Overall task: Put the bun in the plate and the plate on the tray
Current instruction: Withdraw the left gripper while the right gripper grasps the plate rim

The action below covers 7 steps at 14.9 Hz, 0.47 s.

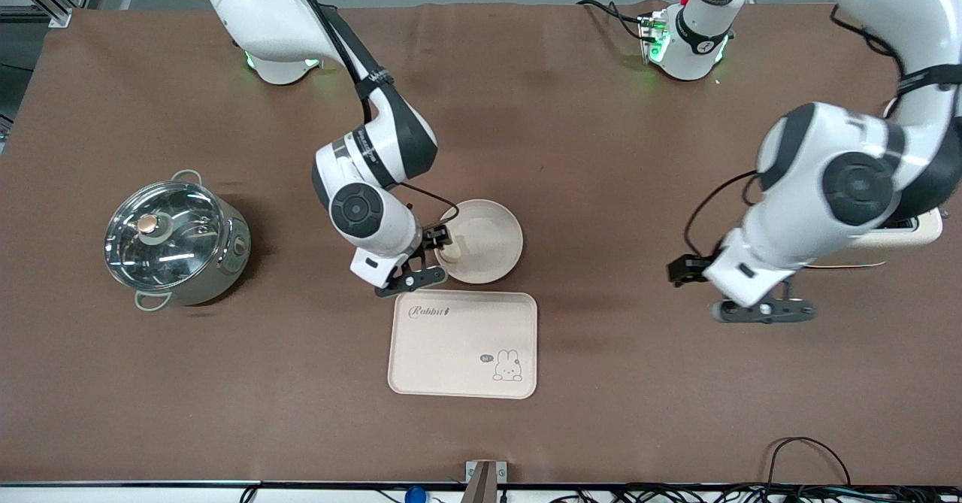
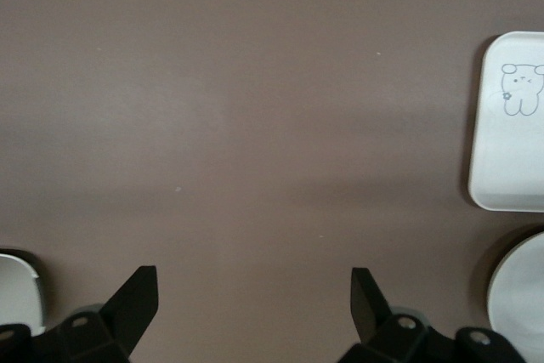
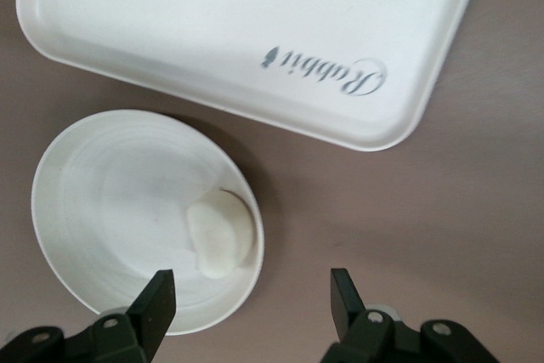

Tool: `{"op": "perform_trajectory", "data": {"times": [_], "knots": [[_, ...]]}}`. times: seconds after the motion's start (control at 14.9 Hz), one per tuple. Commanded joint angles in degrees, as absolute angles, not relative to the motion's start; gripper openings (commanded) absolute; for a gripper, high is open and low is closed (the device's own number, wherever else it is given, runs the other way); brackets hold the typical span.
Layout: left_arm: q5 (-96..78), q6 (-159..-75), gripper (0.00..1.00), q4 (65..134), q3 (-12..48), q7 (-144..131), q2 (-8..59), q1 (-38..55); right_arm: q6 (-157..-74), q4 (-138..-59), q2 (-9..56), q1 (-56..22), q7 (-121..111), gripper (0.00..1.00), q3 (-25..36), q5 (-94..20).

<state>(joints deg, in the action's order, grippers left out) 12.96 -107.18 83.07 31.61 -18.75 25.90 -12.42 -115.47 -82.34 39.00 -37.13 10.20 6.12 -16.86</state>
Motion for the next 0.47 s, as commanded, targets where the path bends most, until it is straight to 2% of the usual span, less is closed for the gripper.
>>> {"op": "perform_trajectory", "data": {"times": [0.0,0.2,0.4], "knots": [[11.78,-105.56,1.00,84.99,34.36,-17.14,20.58,-16.69,-115.93,-82.35,40.08,-36.30,6.77,0.68,6.06,-20.30],[11.43,-104.95,1.00,84.73,34.45,-17.23,16.18,-18.80,-115.93,-82.44,41.04,-35.77,4.49,0.58,6.06,-20.39],[8.80,-99.42,1.00,84.55,34.63,-16.88,12.49,-20.22,-115.84,-82.53,42.01,-35.51,3.60,0.57,6.06,-20.48]]}}
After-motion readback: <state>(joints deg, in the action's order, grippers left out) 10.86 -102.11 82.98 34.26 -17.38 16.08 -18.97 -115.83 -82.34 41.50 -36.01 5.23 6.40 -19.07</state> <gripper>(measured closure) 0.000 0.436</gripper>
